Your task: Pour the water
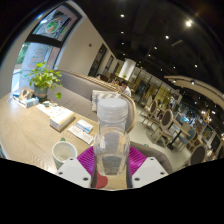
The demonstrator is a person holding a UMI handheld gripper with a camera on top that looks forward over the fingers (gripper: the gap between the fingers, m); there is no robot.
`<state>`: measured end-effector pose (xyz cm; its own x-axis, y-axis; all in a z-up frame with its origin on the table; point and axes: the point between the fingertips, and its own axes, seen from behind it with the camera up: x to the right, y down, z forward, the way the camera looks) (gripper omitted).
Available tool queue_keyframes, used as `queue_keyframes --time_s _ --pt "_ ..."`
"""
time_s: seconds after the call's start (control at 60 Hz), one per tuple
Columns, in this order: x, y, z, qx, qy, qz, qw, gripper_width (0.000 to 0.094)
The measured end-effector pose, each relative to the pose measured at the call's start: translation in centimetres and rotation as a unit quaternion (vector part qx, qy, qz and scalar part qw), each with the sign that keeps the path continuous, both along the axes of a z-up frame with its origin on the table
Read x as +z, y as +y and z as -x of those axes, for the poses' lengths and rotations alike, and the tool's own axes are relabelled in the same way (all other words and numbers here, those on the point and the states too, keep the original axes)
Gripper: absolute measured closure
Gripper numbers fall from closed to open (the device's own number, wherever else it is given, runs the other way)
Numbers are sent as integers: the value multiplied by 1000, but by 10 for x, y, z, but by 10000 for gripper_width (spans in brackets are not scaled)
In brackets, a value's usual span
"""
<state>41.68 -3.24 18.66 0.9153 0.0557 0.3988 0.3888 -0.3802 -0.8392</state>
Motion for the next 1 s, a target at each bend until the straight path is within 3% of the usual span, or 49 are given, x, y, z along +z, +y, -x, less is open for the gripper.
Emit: queue_keyframes --time_s 0.217,0.65,0.783,0.883,1.0 --pt "-66 7 -6 0 157 29 987 533" --pt "-164 17 -17 4 207 74 976 513" --pt "-162 16 -17 12 203 53 978 484" --pt "-168 13 -17 7 203 67 977 430" --pt "-181 -5 -18 -23 222 117 968 137"
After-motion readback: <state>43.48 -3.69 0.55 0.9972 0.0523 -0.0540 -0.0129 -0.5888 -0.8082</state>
